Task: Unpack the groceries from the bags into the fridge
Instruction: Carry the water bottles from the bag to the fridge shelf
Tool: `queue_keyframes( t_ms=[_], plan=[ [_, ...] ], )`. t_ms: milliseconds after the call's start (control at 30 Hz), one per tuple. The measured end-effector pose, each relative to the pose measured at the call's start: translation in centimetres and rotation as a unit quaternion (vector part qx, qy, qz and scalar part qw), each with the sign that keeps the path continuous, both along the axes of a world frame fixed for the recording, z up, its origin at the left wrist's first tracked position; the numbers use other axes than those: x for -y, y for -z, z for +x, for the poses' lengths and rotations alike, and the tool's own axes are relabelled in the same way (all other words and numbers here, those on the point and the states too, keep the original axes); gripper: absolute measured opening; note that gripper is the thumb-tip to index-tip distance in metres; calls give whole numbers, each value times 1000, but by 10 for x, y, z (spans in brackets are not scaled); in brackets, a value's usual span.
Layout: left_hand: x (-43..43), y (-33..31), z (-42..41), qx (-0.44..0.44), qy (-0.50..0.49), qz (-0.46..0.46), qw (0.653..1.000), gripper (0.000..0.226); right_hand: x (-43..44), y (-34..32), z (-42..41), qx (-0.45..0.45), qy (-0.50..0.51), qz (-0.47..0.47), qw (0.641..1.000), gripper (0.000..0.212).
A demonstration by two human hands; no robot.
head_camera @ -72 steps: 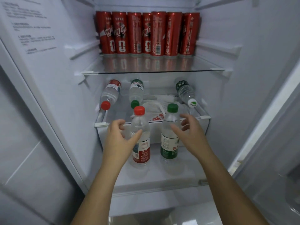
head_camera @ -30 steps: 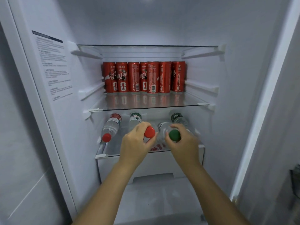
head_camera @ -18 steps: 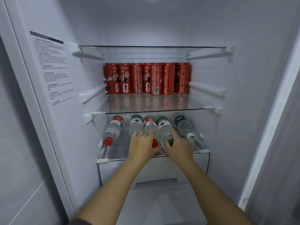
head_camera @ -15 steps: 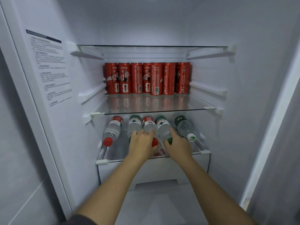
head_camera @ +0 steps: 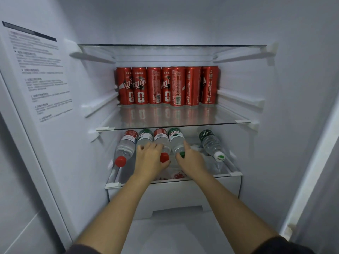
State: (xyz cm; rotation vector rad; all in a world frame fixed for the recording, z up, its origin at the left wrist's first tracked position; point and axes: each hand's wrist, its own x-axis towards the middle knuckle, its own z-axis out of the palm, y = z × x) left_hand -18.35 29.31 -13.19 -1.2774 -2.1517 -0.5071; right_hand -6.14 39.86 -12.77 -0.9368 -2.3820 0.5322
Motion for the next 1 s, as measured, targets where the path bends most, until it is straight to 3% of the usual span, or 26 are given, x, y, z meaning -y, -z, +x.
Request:
queue_keyframes(
  t_ms=[233, 400, 600, 800, 1000],
  plan=[
    [8, -1, -11, 96, 63, 3, 993, 69, -6, 2, -1, 8, -29, -15, 999, 69],
    [14, -5, -19, 78, 81, -45, 993, 68, -16, -4, 10, 50, -87, -64, 993, 83],
    [3, -17, -20, 46, 84, -17, 995, 36, -27, -10, 20, 44, -123, -105, 986, 87],
    [1, -14, -27, -8, 80, 0, 997, 27, -29, -5, 17, 55, -104, -67, 991, 88],
    [0, -16, -25, 11, 64, -28, 997, 33, -23, -7, 20, 69, -85, -41, 993, 87]
  ],
)
